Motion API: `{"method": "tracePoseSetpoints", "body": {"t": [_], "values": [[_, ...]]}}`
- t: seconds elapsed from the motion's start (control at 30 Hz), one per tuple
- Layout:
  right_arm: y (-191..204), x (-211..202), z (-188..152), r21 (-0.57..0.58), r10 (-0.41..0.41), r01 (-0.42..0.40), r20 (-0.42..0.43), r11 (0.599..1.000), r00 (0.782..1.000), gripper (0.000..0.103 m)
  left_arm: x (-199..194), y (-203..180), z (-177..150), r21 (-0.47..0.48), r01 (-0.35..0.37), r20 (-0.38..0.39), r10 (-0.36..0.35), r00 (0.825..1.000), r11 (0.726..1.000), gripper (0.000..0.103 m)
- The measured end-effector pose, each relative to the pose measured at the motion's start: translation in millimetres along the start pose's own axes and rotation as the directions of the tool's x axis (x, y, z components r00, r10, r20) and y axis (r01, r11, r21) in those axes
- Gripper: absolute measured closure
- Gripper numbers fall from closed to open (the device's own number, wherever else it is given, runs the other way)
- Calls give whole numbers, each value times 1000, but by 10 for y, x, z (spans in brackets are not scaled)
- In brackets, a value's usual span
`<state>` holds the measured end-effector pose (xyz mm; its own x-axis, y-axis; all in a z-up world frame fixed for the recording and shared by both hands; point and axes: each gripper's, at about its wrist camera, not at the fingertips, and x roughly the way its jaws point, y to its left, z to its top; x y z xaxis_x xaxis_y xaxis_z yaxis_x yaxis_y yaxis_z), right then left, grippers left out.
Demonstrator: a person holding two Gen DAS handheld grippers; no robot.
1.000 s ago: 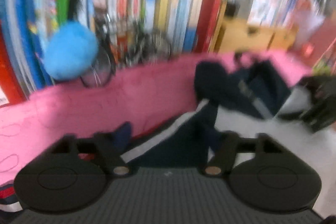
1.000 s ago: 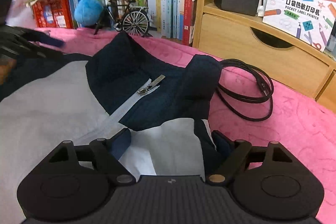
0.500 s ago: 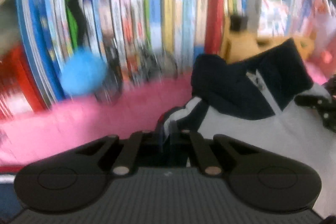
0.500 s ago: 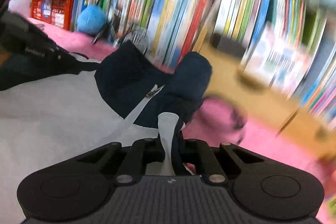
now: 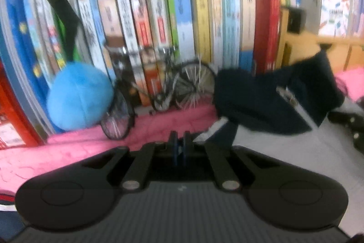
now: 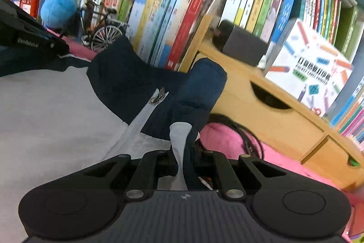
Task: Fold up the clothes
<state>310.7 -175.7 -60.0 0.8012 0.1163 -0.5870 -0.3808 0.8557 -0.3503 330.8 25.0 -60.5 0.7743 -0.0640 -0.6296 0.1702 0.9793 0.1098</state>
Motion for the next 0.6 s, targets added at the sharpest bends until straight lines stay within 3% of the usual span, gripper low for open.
{"method": "tracePoseSetpoints", "body": {"t": [0.1, 0.17, 0.2, 0.23, 0.37, 0.47, 0.53, 0.6], "values": [[16, 46, -50, -6, -7, 7, 22, 1000, 1000, 86, -85, 38, 9, -24, 6, 6, -6, 1000, 1000, 96], [29, 68, -40, -21, -33, 34, 36, 999, 999, 71, -306, 142, 23, -69, 26, 20, -25, 1000, 997, 95], [12, 78, -25, -13, -74, 74, 37, 997, 997, 44, -491, 219, -9, -90, 42, 38, -39, 999, 995, 94], [-13, 69, -21, 3, -115, 115, 29, 993, 993, 29, -697, 304, -50, -112, 61, 59, -55, 997, 992, 91], [-232, -264, -80, 126, -87, 83, 28, 989, 996, 27, -1423, 703, -391, -207, 50, 80, -34, 996, 977, 83], [-346, -716, -206, 197, -38, 25, 65, 980, 997, 18, -1876, 1111, -805, -318, -52, 51, 72, 996, 947, 80], [-347, -1034, -326, 230, 32, -48, 73, 972, 997, 16, -2023, 1411, -1057, -390, -147, 8, 163, 987, 909, 70], [-238, -1365, -481, 232, 139, -152, 74, 961, 988, 15, -2088, 1752, -1255, -474, -257, -69, 256, 964, 842, 61]]}}
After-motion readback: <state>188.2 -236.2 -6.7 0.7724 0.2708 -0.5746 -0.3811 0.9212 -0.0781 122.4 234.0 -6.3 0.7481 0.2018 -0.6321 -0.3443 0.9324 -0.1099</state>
